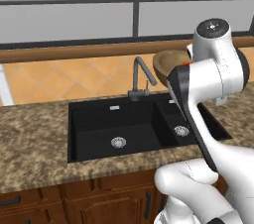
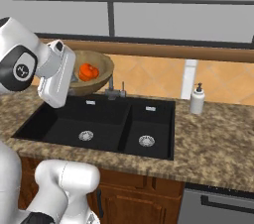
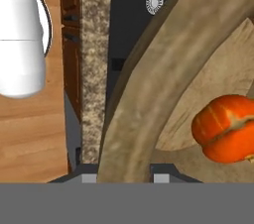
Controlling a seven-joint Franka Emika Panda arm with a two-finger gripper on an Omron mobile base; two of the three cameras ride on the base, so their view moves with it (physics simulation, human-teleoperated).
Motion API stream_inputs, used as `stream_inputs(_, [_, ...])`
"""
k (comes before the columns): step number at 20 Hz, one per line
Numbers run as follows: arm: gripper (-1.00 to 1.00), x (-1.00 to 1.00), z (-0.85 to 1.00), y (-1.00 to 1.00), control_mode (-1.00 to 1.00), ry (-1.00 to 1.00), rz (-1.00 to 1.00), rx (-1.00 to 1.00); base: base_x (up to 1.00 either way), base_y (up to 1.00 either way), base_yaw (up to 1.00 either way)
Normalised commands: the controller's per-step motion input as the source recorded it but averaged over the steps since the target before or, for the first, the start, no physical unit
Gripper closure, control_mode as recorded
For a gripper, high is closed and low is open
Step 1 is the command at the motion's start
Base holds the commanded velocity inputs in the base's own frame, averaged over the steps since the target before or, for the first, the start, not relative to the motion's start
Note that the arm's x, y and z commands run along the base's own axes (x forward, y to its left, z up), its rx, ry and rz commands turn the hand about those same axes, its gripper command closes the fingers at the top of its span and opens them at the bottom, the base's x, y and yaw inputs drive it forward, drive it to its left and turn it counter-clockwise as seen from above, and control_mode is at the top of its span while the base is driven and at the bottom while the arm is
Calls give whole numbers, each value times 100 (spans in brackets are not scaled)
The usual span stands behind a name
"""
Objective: Pick the squash from the sink and place it in the bowl. Then pick the bowl and place it in the microwave. Then close the microwave door and press the start button.
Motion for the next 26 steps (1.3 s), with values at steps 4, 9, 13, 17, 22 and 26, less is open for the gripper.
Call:
stream_inputs(4, [100,-2,0,0,100,-4,1,0,-9,0,0])
stream_inputs(9, [100,0,0,0,100,0,0,0,-58,-8,-1])
stream_inputs(13, [100,0,0,0,100,0,0,0,-24,-54,-28])
stream_inputs(17, [100,0,0,0,100,0,0,0,-1,-21,-83])
stream_inputs(22, [100,0,0,0,100,0,0,0,0,-4,-94])
stream_inputs(26, [100,0,0,0,100,0,0,0,0,-4,-93])
